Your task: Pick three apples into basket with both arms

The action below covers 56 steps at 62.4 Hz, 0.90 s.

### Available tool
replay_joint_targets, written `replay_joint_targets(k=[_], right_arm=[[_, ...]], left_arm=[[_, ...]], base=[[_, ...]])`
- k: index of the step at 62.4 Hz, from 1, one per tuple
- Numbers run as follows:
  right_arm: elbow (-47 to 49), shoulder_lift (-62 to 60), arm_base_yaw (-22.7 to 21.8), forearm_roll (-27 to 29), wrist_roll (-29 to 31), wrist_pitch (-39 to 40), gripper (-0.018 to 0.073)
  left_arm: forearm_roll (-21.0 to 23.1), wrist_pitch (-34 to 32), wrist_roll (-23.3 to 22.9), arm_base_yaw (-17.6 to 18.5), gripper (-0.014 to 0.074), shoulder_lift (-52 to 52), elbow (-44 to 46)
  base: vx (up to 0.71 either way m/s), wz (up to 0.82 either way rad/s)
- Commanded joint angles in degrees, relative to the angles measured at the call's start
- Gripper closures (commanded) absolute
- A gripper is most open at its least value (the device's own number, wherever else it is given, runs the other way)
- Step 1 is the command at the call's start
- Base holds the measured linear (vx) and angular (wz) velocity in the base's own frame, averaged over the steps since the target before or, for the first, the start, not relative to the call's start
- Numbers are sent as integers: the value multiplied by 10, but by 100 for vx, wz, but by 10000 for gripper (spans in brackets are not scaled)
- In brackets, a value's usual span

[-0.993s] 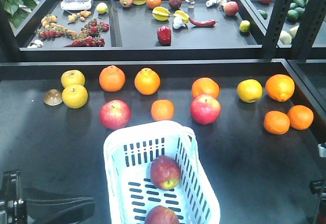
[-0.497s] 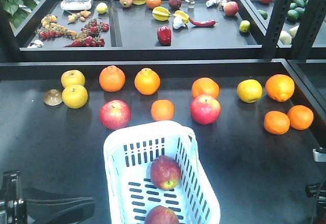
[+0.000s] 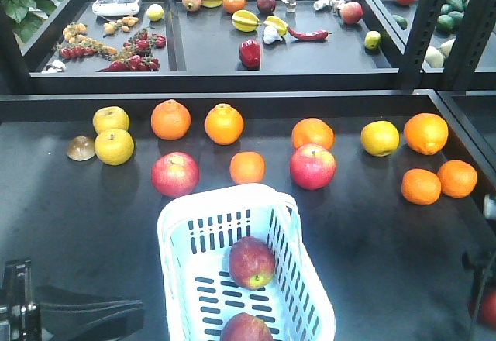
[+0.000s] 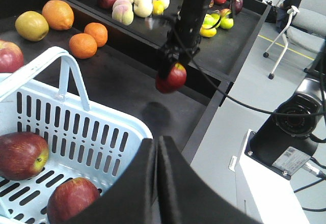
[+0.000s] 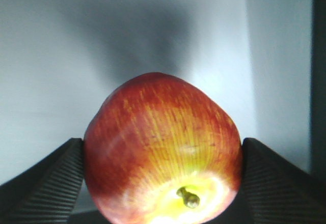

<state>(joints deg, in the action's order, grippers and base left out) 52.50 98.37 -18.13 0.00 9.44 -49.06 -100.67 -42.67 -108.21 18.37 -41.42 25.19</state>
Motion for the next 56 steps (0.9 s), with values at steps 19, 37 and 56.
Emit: replay_joint_targets(k=[19,37,56], right_arm=[[12,-238,53,272,206,-94,564],[12,-307,217,428,260,-96,564],[10,-252,418,438,259,44,459]], left_arm=[[-10,1,-2,-1,602,2,12],[-10,1,-2,-1,602,2,12],[-10,1,-2,-1,602,2,12]], base=[[0,0],[0,0],[0,0]])
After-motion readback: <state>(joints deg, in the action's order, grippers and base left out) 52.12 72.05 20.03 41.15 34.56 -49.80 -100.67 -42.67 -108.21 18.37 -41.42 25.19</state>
